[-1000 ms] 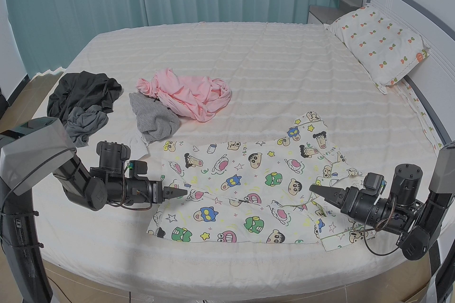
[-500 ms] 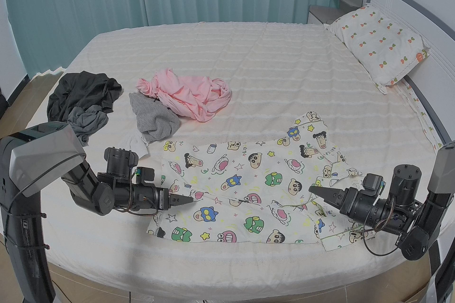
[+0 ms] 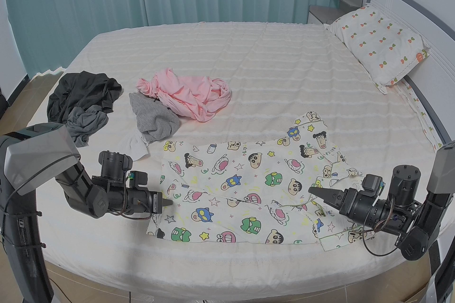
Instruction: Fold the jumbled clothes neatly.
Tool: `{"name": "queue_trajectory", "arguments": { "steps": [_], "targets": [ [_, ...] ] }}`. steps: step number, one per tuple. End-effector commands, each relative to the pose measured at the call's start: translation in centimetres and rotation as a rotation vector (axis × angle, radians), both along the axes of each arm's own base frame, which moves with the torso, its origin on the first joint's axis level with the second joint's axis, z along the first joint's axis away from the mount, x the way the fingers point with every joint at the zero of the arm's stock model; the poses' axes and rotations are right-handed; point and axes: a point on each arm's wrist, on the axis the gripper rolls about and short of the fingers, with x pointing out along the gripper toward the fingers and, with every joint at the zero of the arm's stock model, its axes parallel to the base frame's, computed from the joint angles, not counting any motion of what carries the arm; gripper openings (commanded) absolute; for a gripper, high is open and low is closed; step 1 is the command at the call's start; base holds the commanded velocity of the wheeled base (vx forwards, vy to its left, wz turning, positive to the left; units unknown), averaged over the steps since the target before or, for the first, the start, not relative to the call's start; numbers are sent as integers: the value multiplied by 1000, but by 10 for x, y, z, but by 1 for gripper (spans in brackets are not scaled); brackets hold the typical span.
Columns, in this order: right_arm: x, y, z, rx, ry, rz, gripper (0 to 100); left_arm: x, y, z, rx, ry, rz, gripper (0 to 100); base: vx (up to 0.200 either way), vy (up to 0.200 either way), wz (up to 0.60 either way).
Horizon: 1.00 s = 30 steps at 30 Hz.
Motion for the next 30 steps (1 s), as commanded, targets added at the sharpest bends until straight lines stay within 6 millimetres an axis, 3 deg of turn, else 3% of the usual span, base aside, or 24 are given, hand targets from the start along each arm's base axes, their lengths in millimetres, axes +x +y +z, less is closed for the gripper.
{"name": "queue_trajectory", "arguments": {
  "steps": [1, 13, 20, 30],
  "targets": [
    [0, 0, 0, 1, -4, 1, 100, -7, 3, 11, 3, -13, 8, 0, 0, 0, 0],
    [0, 0, 0, 1, -4, -1, 100, -30, -1, 16, 52, 32, 22, 0, 0, 0, 0],
    [1, -3, 0, -8, -11, -10, 100, -42, 1, 32, 72, 137, 19, 0, 0, 0, 0],
    [11, -55, -12, -268, -82, -122, 100, -47, 1, 30, 73, 148, 10, 0, 0, 0, 0]
  ]
}}
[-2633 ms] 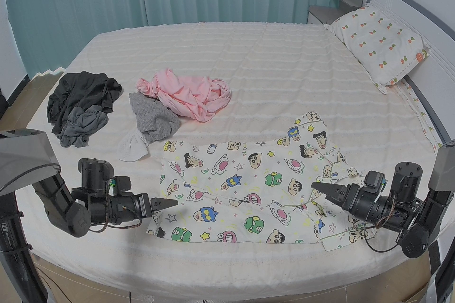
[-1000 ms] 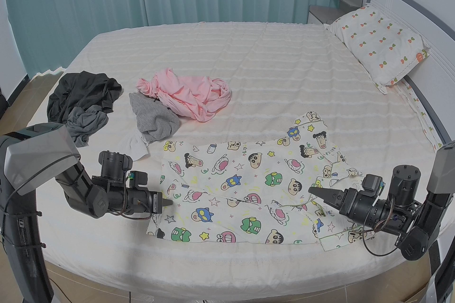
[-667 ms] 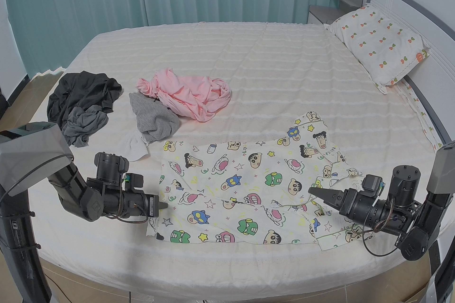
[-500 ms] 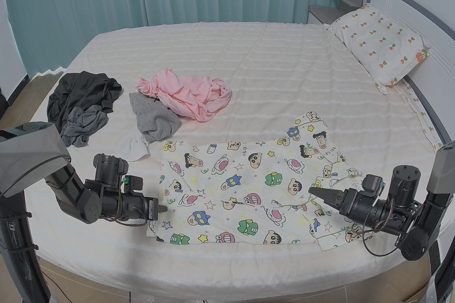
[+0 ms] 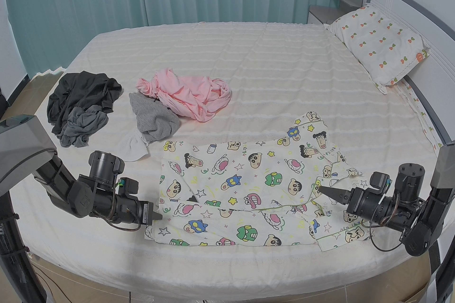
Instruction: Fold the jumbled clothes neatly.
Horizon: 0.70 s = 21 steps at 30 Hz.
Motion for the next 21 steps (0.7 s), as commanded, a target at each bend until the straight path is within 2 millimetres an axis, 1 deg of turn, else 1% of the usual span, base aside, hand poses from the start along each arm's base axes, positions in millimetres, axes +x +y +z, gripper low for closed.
{"name": "queue_trajectory", "arguments": {
  "steps": [1, 2, 5, 7, 10, 13, 17, 18, 21],
  "targets": [
    [4, -30, -9, -105, 12, -78, 100, -4, 0, 2, -2, -2, -5, 0, 0, 0, 0],
    [4, -31, -9, -110, 16, -79, 100, -4, 0, 2, -4, -2, -6, 0, 0, 0, 0],
    [3, -44, -17, -183, 65, -89, 100, -7, 1, 0, -1, 7, -5, 0, 0, 0, 0],
    [2, -46, -20, -208, 76, -82, 100, -7, 1, 0, -1, 7, -5, 0, 0, 0, 0],
    [1, -55, -25, -261, 92, -87, 100, -10, 1, -2, -1, 4, -5, 0, 0, 0, 0],
    [0, -62, -28, -274, 111, -101, 100, -11, 1, -3, -4, -6, -4, 0, 0, 0, 0],
    [0, -65, -30, -279, 123, -102, 100, -10, 1, -2, -5, -10, -4, 0, 0, 0, 0],
    [3, -71, -35, -267, 150, -99, 100, -10, 1, -2, -5, -13, -4, 0, 0, 0, 0],
    [4, -76, -41, -277, 173, -101, 100, -11, 1, -2, -4, -13, -3, 0, 0, 0, 0]
  ]
}}
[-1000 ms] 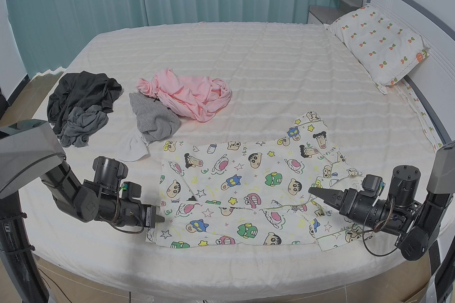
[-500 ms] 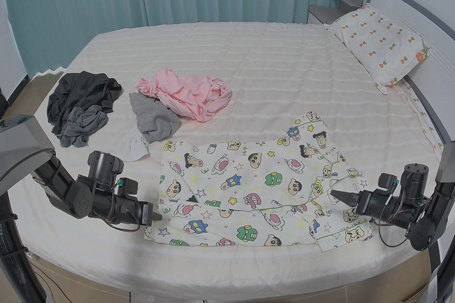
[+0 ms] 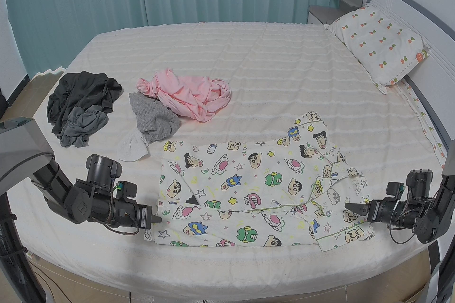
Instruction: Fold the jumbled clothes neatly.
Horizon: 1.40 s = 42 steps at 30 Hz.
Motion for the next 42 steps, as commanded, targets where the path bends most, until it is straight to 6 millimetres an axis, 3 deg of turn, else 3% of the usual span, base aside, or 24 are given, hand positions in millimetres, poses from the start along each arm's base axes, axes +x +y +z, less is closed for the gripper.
{"name": "queue_trajectory", "arguments": {
  "steps": [1, 12, 18, 19, 32, 42],
  "targets": [
    [2, -8, -9, -6, 36, -11, 100, -1, 0, 0, 1, 3, 1, 0, 0, 0, 0],
    [0, -7, -21, -13, 90, 52, 100, -2, 0, -1, 5, 7, 3, 0, 0, 0, 0],
    [1, -13, -24, 74, 89, 117, 100, -2, 0, -1, 4, 4, 3, 0, 0, 0, 0],
    [3, -14, -26, 74, 89, 113, 0, -2, 0, -1, 4, 4, 3, 0, 0, 0, 0],
    [8, -20, -26, 97, 67, 117, 0, -3, 0, 0, 1, 6, 2, 0, 0, 0, 0],
    [19, -26, -15, 141, -41, 65, 0, -11, 2, -1, -2, 5, 10, 0, 0, 0, 0]
  ]
}}
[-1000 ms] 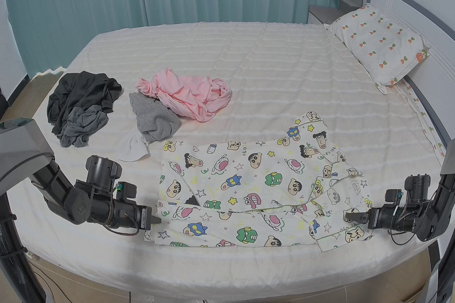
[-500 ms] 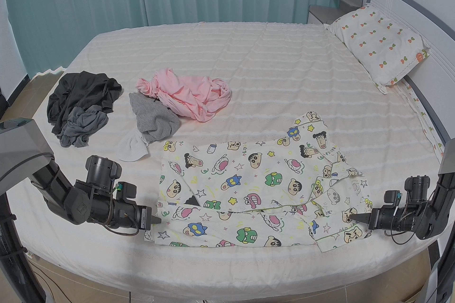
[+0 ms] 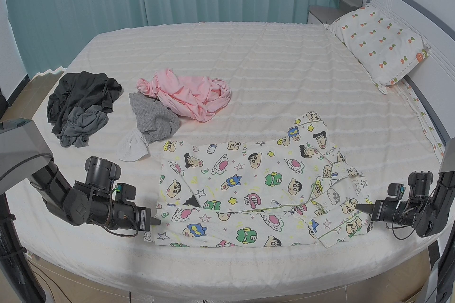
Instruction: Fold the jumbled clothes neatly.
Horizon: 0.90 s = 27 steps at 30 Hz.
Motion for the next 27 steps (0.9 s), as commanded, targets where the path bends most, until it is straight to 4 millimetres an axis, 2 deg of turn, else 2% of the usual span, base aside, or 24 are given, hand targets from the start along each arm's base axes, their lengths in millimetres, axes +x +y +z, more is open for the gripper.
{"name": "queue_trajectory", "arguments": {
  "steps": [1, 9, 19, 27],
  "targets": [
    [4, 0, 3, 25, -30, -20, 0, -5, 1, 0, -2, -17, 2, 0, 0, 0, 0],
    [11, -1, -6, 29, -70, -39, 0, 0, 0, 1, -13, -64, 15, 0, 0, 0, 0],
    [19, -3, -6, 57, -68, -87, 0, 10, -1, -17, 2, -71, 55, 0, 0, 0, 0],
    [18, -2, -7, 59, -75, -91, 0, 14, -4, -17, -21, -62, 77, 0, 0, 0, 0]
  ]
}}
